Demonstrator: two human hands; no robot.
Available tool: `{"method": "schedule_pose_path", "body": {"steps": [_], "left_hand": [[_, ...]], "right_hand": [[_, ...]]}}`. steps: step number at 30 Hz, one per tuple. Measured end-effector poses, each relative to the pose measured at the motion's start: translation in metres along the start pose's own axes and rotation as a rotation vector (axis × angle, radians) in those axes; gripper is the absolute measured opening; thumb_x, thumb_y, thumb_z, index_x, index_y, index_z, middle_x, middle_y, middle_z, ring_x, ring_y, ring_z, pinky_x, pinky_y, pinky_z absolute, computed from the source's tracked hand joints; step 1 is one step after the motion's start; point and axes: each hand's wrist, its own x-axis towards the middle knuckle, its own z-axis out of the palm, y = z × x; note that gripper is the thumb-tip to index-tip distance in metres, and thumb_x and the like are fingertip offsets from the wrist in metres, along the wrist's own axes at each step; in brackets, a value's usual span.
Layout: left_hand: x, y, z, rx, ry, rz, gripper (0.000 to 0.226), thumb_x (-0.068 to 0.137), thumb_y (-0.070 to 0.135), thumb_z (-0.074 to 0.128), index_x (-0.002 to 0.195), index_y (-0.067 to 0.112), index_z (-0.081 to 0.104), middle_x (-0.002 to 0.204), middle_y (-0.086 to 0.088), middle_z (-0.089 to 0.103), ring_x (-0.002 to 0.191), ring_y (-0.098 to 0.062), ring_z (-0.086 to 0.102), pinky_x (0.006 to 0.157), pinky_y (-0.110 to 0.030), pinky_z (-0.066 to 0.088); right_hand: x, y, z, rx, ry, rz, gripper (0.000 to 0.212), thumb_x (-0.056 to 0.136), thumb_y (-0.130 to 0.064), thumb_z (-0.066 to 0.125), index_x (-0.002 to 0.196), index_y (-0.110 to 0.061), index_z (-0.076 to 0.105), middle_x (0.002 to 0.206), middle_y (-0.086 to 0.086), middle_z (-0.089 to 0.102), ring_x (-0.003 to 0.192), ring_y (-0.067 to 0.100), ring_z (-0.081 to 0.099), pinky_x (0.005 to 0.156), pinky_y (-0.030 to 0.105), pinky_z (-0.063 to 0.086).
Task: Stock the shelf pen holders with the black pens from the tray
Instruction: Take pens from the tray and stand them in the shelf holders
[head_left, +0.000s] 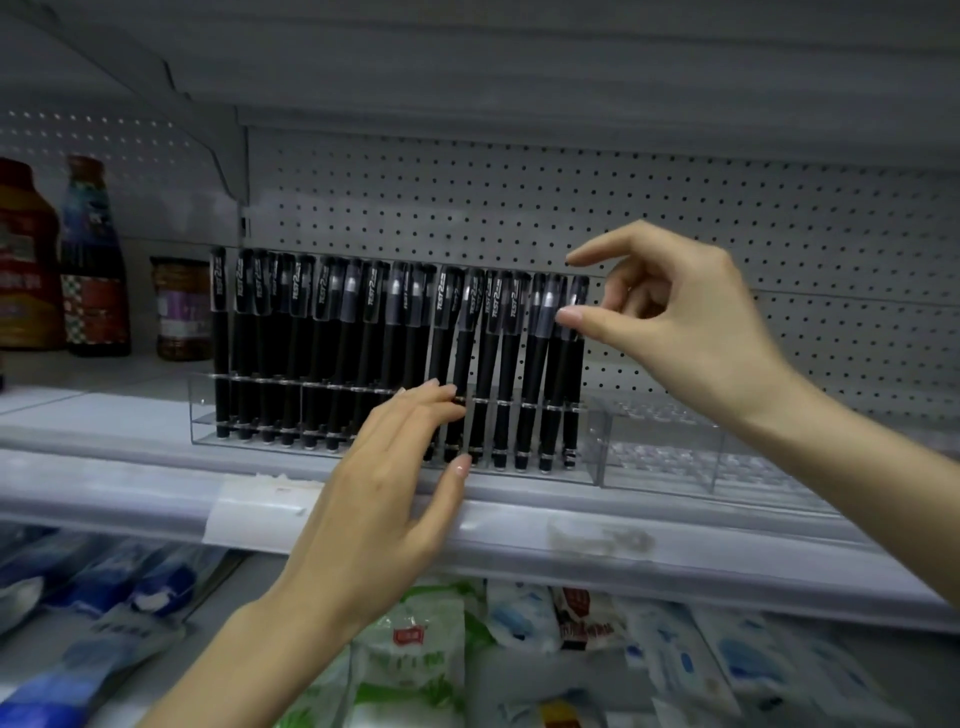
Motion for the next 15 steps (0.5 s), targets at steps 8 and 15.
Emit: {"method": "schedule_pose_path", "body": {"steps": [8, 15], "left_hand": [[-0.037, 0.023, -0.021, -0.044, -0.005, -0.047, 0.041, 0.096, 0.037, 0.041, 0.134, 0.021, 0.047, 0.141, 0.008, 0.046, 0.135, -0.004, 0.036, 0.108, -0.015, 0.028], [-0.166, 0.028, -0.051, -0.020, -0.273, -0.300, 0.048, 0.094, 0.044, 0.041, 0.140, 0.028, 0.038, 0.138, 0.023, 0.040, 0.128, 0.016, 0.031, 0.098, 0.000, 0.022]], "right_hand": [[-0.070, -0.022, 0.037, 0.131, -0.216, -0.034, 0.029, 0.078, -0.026, 0.076, 0.104, -0.022, 0.065, 0.077, -0.006, 0.061, 0.066, 0.013, 0.058, 0.062, 0.022, 0.049], [-0.199, -0.018, 0.108, 0.268, -0.436, 0.124, 0.020, 0.079, -0.024, 0.075, 0.097, -0.017, 0.068, 0.081, -0.006, 0.058, 0.069, 0.011, 0.057, 0.064, 0.015, 0.044]]}}
